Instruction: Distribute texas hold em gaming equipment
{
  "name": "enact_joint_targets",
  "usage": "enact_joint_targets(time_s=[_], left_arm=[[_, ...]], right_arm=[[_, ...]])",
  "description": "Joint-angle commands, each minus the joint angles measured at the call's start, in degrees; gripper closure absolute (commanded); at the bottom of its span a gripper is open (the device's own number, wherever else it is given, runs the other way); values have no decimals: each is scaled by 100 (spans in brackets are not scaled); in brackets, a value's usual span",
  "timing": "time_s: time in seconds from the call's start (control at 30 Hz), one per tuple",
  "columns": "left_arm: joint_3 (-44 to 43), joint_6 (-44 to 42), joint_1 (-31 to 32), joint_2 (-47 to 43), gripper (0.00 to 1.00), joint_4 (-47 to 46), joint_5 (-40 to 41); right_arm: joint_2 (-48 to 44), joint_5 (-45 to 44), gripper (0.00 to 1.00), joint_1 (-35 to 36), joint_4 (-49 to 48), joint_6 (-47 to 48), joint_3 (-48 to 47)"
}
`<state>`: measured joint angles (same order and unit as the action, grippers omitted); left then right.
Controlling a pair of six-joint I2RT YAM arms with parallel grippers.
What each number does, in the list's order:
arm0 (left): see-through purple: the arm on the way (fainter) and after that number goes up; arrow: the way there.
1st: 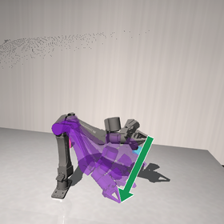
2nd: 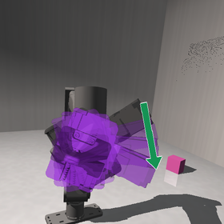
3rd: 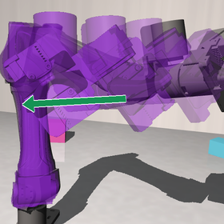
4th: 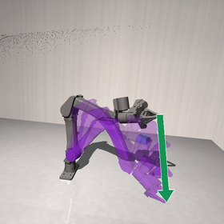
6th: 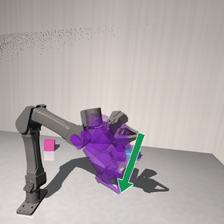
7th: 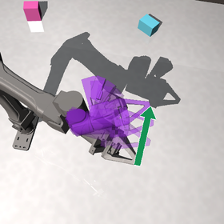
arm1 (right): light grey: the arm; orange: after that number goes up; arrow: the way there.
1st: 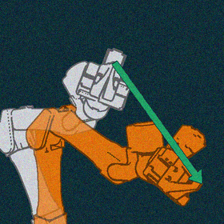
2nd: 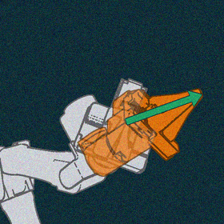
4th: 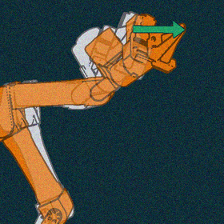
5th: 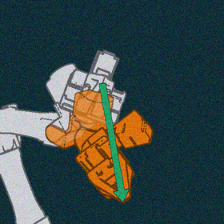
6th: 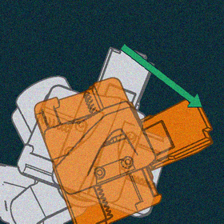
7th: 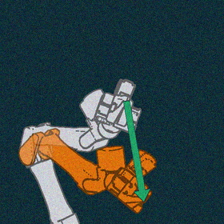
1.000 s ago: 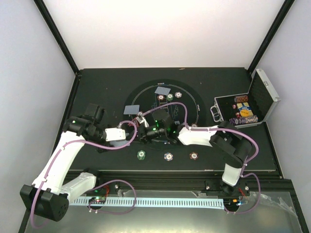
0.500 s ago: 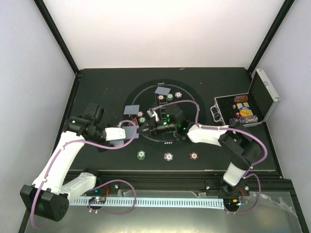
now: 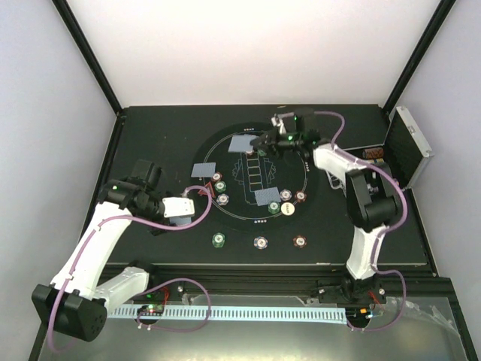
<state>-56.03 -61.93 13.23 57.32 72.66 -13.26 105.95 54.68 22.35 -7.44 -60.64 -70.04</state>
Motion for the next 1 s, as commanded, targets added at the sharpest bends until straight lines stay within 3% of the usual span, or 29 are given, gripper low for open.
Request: enact_joint_targets(time_s=[0.0, 0.2, 0.5, 0.67, 0.83, 0.97], left_arm=[[-240, 30, 4, 76, 98, 72, -133], [-239, 76, 18, 78, 98, 112, -160], [-224, 97, 20, 71, 99, 100, -142], [-220, 128, 21, 65, 98, 114, -130], [-263, 157, 21, 39, 98, 159, -142], [-301, 214, 21, 33, 99, 215, -147]], right_arm=[[1214, -47, 99, -593, 1544, 929, -1575], [2712, -504, 99, -856, 2684, 1102, -3776], [4321, -943, 98, -938, 3400, 925, -6021], [4314, -1178, 91, -997, 3424, 942, -6065], [3924, -1367, 74, -1048, 3802, 1278, -5853], [3229, -1591, 63, -1062, 3906, 1577, -5163]])
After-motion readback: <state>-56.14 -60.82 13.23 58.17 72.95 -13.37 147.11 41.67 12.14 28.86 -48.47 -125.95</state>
